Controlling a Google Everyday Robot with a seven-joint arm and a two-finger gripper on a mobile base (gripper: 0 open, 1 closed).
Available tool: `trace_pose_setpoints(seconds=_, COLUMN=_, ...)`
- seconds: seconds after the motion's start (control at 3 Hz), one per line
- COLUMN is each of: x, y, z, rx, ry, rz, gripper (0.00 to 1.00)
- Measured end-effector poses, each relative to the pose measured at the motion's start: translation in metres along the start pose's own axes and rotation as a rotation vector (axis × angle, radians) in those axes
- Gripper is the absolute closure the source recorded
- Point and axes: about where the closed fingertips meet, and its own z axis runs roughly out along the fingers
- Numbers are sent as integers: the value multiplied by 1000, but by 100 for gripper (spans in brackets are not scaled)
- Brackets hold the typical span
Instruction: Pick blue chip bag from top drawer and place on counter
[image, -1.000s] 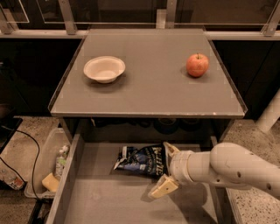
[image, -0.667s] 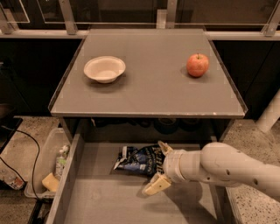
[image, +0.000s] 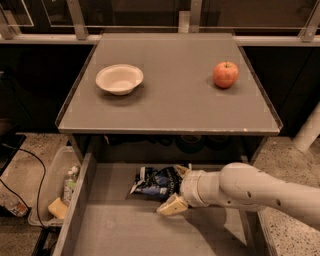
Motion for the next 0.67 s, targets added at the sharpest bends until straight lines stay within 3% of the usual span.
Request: trace_pose_setpoints(seconds=0.67, x=0, y=0, z=0, rx=0, ry=0, rz=0, gripper=65)
